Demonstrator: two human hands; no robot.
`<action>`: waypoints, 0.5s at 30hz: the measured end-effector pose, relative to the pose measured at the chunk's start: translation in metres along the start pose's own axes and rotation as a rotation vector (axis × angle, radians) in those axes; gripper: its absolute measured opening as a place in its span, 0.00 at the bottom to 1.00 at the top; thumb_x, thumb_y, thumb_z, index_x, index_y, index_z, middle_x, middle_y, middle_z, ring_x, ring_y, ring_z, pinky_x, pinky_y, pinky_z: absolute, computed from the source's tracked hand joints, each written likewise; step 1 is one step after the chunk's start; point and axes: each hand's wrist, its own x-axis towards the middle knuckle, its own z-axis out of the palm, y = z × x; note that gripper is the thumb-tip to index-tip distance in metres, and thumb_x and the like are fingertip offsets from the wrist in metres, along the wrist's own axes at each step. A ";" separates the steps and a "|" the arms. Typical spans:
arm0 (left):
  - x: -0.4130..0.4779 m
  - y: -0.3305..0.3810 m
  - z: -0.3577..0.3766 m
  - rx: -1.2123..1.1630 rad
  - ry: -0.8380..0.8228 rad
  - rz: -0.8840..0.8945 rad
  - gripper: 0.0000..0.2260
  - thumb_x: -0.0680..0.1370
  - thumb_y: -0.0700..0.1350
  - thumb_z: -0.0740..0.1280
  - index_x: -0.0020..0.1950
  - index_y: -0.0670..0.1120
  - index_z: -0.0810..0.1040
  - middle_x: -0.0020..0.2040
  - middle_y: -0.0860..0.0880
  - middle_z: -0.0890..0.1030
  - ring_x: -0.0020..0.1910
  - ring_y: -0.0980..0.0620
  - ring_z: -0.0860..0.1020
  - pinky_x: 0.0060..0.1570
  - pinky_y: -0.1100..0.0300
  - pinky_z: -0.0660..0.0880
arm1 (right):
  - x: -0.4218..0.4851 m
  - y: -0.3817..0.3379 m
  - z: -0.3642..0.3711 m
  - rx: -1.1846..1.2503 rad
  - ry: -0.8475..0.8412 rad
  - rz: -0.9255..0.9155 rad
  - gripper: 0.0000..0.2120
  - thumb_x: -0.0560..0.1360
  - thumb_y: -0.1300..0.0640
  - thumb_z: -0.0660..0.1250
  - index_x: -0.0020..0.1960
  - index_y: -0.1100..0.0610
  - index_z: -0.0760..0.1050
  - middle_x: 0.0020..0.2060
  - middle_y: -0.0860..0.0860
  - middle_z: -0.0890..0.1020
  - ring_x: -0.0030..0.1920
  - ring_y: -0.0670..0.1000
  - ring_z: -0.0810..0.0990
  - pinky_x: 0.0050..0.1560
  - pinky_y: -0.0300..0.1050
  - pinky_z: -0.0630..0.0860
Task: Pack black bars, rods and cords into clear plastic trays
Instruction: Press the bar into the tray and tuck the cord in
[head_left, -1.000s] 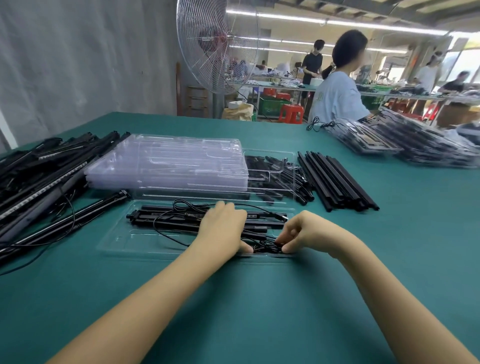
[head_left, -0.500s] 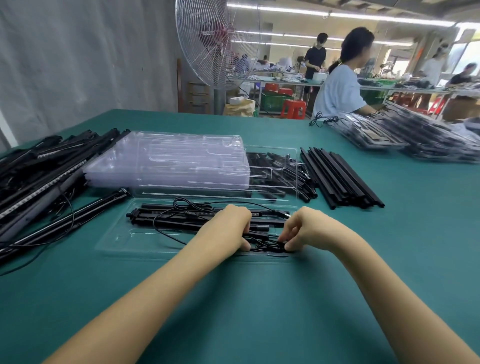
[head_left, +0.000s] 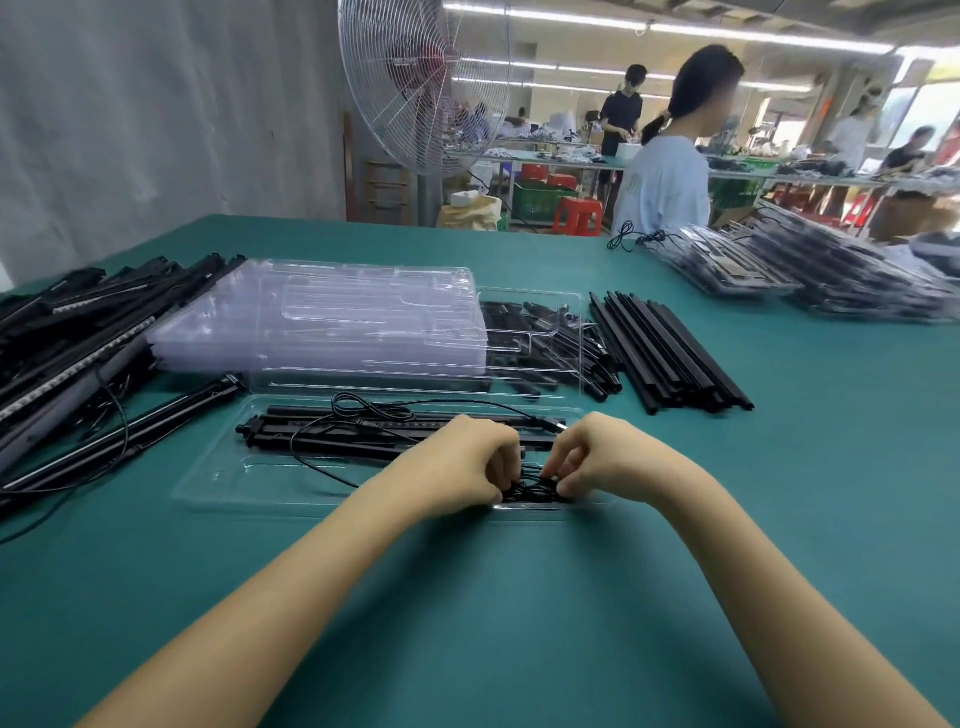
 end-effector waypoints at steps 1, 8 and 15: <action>-0.002 -0.003 -0.001 -0.071 0.001 -0.003 0.11 0.68 0.33 0.71 0.43 0.47 0.77 0.38 0.53 0.82 0.35 0.63 0.78 0.40 0.70 0.74 | -0.001 0.000 -0.001 0.004 -0.002 0.000 0.08 0.70 0.65 0.71 0.44 0.53 0.81 0.32 0.45 0.77 0.31 0.42 0.75 0.30 0.29 0.68; -0.017 -0.012 -0.023 -0.065 0.138 -0.064 0.10 0.74 0.38 0.68 0.40 0.54 0.79 0.37 0.59 0.81 0.35 0.69 0.77 0.39 0.76 0.71 | -0.002 -0.002 0.002 -0.080 0.024 -0.017 0.08 0.70 0.64 0.70 0.43 0.53 0.81 0.36 0.47 0.79 0.35 0.44 0.76 0.37 0.34 0.73; -0.026 -0.014 -0.014 0.231 0.085 -0.187 0.12 0.76 0.38 0.61 0.52 0.48 0.83 0.51 0.51 0.82 0.52 0.52 0.78 0.55 0.60 0.73 | -0.001 -0.001 0.004 -0.076 0.020 -0.008 0.10 0.70 0.64 0.70 0.38 0.49 0.79 0.34 0.45 0.78 0.35 0.44 0.77 0.38 0.37 0.76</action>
